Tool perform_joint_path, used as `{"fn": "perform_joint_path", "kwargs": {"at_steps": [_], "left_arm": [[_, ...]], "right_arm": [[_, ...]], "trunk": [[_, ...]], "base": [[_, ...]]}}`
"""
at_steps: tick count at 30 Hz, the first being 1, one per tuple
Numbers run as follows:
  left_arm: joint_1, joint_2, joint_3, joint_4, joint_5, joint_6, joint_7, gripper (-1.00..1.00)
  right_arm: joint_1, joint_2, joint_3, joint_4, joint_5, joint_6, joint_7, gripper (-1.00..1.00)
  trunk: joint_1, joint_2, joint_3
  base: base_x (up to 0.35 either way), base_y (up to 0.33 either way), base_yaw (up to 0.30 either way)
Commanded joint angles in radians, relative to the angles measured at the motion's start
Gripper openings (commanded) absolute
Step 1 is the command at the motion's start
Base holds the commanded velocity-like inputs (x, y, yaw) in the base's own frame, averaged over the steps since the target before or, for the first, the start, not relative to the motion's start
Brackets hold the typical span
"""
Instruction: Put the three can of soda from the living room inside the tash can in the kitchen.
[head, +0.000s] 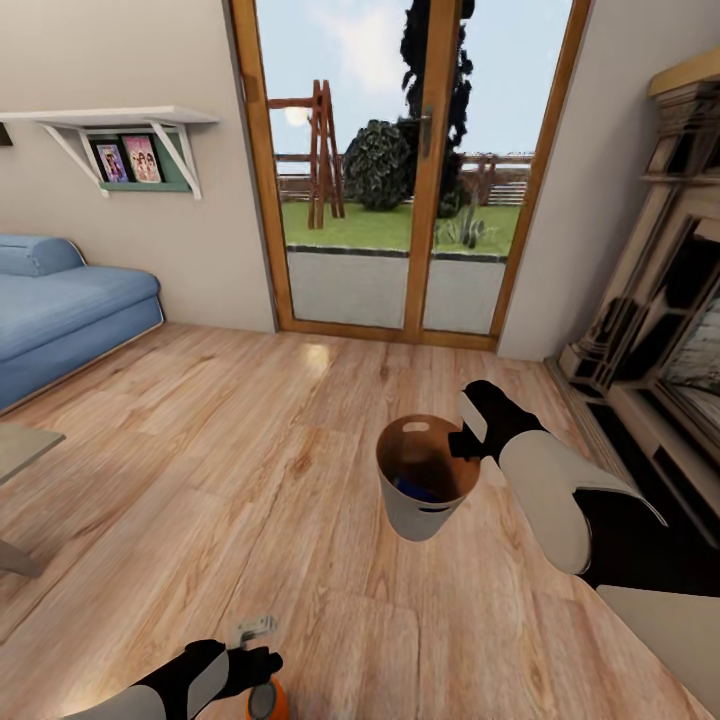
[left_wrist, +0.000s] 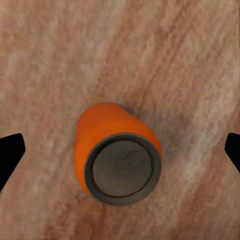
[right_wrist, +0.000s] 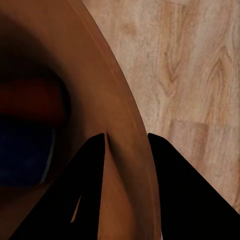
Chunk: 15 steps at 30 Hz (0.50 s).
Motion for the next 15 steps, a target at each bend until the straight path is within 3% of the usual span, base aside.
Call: {"fn": "perform_joint_path", "kwargs": {"at_steps": [1,6,12,15], "left_arm": [[0.000,0.000,0.000,0.000,0.000,-0.006,0.000,1.00],[0.000,0.000,-0.001,0.000,-0.001,-0.025,0.000,1.00],[0.000,-0.001,-0.002,0.000,-0.005,-0.033,0.000,1.00],[0.000,-0.001,-0.003,0.000,-0.006,-0.045,0.000,1.00]], "right_arm": [[0.000,0.000,-0.004,0.000,-0.013,0.000,0.005,-1.00],[0.000,0.000,-0.003,0.000,-0.013,0.000,0.004,-1.00],[0.000,0.001,-0.003,0.000,-0.013,0.000,0.004,-1.00],[0.000,0.001,-0.003,0.001,-0.013,0.000,0.004,-1.00]], "trunk": [[0.000,0.000,0.000],[0.002,-0.001,-0.019],[0.002,-0.001,-0.019],[0.003,-0.002,-0.031]], "base": [[0.000,0.000,0.000],[0.000,0.000,0.000],[0.000,0.000,0.000],[0.000,0.000,0.000]]}}
